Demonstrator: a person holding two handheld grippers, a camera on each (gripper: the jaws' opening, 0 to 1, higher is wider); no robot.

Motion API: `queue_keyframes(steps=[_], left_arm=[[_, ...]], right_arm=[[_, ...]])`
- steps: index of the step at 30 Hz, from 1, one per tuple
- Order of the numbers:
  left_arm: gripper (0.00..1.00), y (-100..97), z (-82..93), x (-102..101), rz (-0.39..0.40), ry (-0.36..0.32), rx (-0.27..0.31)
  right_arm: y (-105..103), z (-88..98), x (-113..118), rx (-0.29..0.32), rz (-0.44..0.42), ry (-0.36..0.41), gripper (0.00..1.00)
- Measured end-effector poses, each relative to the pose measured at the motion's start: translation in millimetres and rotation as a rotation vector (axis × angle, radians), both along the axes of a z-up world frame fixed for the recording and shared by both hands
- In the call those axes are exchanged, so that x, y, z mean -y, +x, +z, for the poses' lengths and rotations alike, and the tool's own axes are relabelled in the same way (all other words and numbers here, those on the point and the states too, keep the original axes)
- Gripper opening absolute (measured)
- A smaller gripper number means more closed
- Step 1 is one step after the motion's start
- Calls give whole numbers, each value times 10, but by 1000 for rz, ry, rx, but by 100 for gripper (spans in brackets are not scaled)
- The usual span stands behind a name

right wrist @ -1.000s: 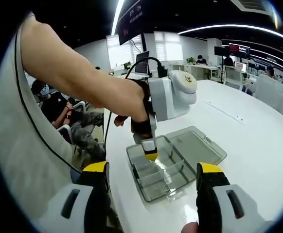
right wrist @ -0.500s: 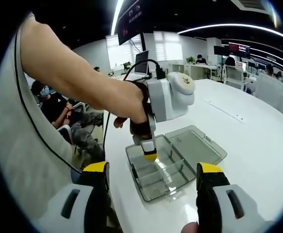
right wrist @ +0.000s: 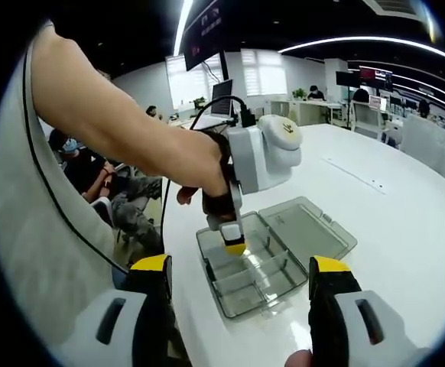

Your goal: Insert the divider into the dual guide fixture by aligning both edges with the guide slots and pushing it downward to the bottom, including one-sided entry, uneven engagement, binding, and posture correction.

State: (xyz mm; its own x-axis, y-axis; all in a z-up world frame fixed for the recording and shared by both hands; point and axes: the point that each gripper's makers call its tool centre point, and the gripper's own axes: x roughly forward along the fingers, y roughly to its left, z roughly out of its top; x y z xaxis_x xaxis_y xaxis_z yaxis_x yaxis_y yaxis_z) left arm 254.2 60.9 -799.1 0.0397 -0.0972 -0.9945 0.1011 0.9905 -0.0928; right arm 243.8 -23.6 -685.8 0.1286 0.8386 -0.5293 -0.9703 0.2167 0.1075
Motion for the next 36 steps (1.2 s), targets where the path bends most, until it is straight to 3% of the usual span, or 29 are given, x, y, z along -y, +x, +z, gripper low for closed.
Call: queue_keyframes(steps=[8,11,36], left_arm=[[2,5,-4,-4,39,-71,27],[4,45,-7,1,61,-106,66],[9,20,67,-3,24,-135,101]], right_arm=[[6,5,0,0,-7,5,71],[1,0,1,0,-8,4,71],[-8,0,-25,-3,-10,13,71]])
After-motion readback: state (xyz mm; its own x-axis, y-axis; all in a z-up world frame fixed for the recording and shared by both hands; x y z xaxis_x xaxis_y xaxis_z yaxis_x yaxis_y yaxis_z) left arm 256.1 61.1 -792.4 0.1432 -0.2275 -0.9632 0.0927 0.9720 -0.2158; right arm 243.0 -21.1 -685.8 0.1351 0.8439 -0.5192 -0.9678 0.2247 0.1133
